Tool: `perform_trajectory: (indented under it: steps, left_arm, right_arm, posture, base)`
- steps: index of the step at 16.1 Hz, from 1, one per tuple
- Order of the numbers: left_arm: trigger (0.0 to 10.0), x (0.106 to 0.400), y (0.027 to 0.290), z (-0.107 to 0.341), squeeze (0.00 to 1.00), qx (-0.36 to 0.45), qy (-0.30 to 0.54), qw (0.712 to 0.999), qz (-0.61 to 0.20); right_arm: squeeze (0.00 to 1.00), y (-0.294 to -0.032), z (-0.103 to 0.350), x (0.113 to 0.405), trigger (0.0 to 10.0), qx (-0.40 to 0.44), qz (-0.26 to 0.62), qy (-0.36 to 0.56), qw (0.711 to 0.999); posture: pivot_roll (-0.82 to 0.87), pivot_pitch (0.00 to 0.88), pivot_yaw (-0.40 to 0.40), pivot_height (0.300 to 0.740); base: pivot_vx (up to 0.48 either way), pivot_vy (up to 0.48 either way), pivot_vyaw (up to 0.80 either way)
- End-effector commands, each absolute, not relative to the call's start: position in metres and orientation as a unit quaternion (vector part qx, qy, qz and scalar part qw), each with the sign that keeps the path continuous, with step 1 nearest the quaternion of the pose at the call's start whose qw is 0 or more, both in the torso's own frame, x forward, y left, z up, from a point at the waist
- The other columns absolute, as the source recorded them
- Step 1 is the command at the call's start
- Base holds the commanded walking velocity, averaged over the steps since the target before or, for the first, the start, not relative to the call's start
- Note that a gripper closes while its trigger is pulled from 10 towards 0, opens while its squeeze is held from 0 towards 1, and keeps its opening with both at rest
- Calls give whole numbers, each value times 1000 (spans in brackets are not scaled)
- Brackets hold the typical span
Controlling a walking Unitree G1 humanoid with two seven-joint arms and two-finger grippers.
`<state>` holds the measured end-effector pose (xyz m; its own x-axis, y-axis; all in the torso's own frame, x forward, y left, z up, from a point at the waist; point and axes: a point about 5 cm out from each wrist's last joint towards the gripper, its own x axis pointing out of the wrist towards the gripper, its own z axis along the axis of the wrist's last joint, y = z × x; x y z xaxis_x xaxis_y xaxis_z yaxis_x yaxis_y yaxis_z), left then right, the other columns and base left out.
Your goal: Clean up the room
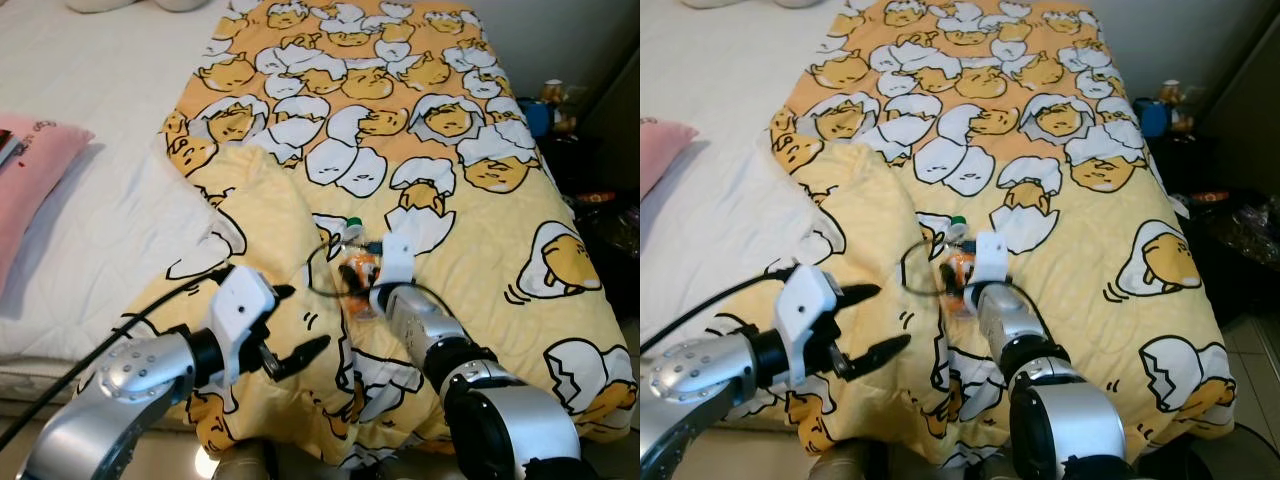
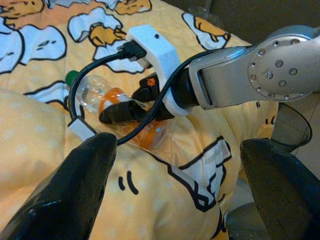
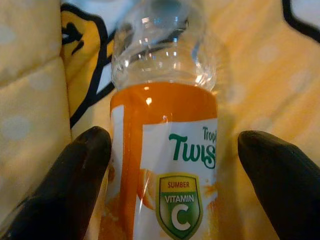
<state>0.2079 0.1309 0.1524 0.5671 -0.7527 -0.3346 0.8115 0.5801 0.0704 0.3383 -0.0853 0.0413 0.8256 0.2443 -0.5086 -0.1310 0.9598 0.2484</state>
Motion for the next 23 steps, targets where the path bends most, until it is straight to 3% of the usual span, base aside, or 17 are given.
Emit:
perform_trajectory:
  steps: [1,10,14,18,23]
  left_arm:
    - [10000,208,129,152,0,115,137,876,-448]
    - [10000,214,128,146,0,112,139,884,-432]
    - [10000,250,144,126,0,32,116,965,-231]
    - [10000,257,138,110,0,13,108,981,-160]
    - [10000,271,128,103,0,-1,49,994,-93]
  right_arm:
    - [0,-87,36,335,0,111,96,296,944]
    - [0,-95,38,338,0,94,86,288,949]
    - [0,-96,50,345,0,95,88,236,963]
    - [0,-101,63,353,0,70,83,187,976]
    - [0,-137,88,352,0,-17,17,27,999]
  posture:
    - [192,133,-47,740]
    - [183,114,-48,740]
    - [163,65,-33,740]
    - [144,16,-38,740]
    - [109,0,-57,740]
  base:
    - [0,0,0]
    - [0,0,0]
    - [0,0,0]
    - [0,0,0]
    - [0,0,0]
